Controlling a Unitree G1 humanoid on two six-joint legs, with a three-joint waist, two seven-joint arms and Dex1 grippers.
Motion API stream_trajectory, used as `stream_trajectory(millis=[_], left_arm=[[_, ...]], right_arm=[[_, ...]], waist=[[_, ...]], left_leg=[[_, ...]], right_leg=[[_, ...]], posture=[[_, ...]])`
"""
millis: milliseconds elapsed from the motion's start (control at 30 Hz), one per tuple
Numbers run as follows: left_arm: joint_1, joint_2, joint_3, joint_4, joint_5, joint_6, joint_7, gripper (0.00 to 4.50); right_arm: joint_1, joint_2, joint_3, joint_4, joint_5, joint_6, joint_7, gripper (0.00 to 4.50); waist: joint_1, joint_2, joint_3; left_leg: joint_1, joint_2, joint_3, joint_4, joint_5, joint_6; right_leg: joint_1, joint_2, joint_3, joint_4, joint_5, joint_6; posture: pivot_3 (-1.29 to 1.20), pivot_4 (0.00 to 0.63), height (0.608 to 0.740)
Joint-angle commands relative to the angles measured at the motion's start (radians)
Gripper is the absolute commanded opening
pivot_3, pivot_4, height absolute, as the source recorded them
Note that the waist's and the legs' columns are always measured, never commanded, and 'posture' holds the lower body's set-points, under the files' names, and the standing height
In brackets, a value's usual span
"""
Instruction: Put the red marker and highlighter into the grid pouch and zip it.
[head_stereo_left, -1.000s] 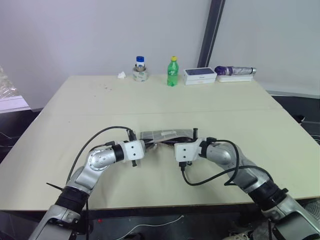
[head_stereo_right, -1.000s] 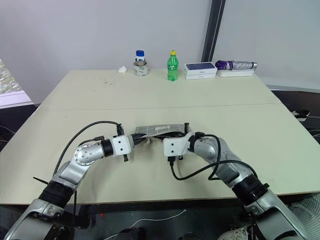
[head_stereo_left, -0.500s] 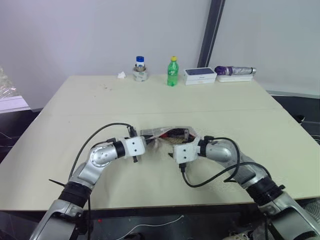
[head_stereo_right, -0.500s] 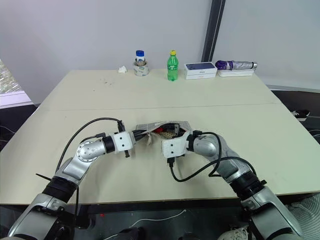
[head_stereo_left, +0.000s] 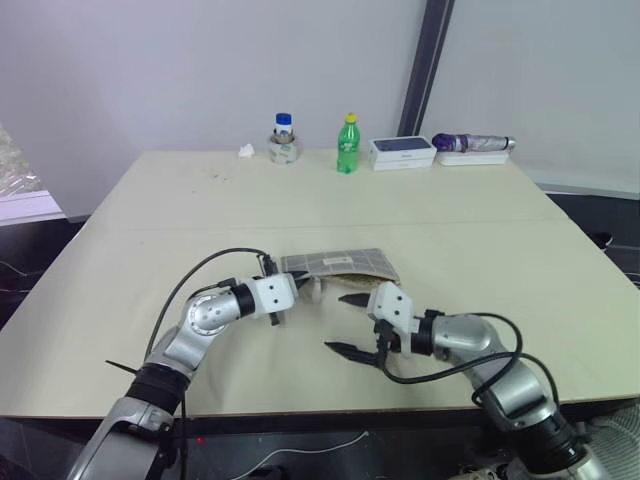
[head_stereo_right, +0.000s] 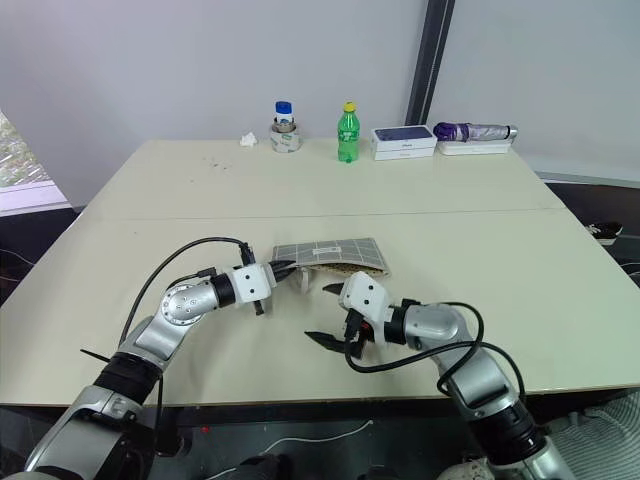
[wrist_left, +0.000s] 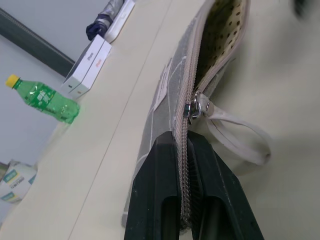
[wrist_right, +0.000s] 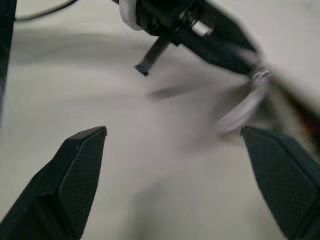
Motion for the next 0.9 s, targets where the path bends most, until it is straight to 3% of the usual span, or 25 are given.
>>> stream_trajectory(millis=[33,200,367,500,633,833,900], left_arm=[[-0.036,-0.005,-0.005,-0.010,0.019,-0.011,0.031,0.00],[-0.022,-0.016,-0.008,-0.074,-0.092,0.035,-0.079,0.00],[-0.035,-0.024,-0.019,-0.064,0.001,0.002,0.012,0.00],[-0.036,-0.026,-0.021,-0.061,-0.004,0.005,0.015,0.00],[-0.025,-0.014,-0.020,-0.047,0.001,-0.013,0.018,0.00],[-0.009,0.004,-0.015,-0.050,0.016,-0.018,0.031,0.00],[-0.002,0.017,-0.005,-0.050,0.010,-0.017,0.033,0.00]], right_arm=[[0.009,0.027,0.054,0.025,-0.071,-0.032,-0.059,4.46],[-0.065,0.149,0.022,0.159,-0.123,-0.047,-0.220,4.46],[-0.157,0.369,-0.110,0.282,0.042,0.005,-0.294,4.46],[-0.196,0.387,-0.117,0.327,0.029,-0.005,-0.299,4.46],[-0.210,0.391,-0.132,0.362,0.039,-0.003,-0.296,3.29],[-0.175,0.360,-0.116,0.349,0.013,-0.013,-0.275,0.10],[-0.153,0.334,-0.133,0.338,0.015,-0.010,-0.271,0.04]], waist=[[0.000,0.000,0.000],[-0.001,0.000,0.000],[-0.004,0.000,0.000],[0.004,0.000,0.000],[0.002,0.000,0.000],[-0.008,0.000,0.000],[-0.011,0.000,0.000]], left_leg=[[0.000,0.000,0.000,0.000,0.000,0.000],[0.000,0.000,0.000,0.000,0.000,0.000],[0.000,0.000,0.000,-0.001,0.000,0.000],[0.000,0.000,0.000,-0.001,0.000,0.000],[-0.001,0.000,0.000,-0.001,0.000,0.000],[-0.001,0.000,0.001,-0.002,0.000,0.000],[-0.001,0.000,0.001,-0.002,0.000,0.000]], right_leg=[[0.000,0.000,0.000,0.000,0.000,0.000],[-0.001,0.000,0.000,0.000,0.000,0.000],[-0.001,0.001,0.000,0.000,0.000,0.000],[-0.001,0.000,0.000,0.000,0.000,0.000],[-0.001,0.000,0.000,0.000,0.000,0.000],[-0.002,0.000,0.001,0.000,0.000,0.000],[-0.002,0.000,0.000,0.000,0.000,0.000]], posture=[[0.00,0.150,0.740],[0.00,0.150,0.740],[0.00,0.150,0.740],[0.00,0.150,0.740],[0.00,0.150,0.740],[0.00,0.150,0.740],[0.00,0.150,0.740]])
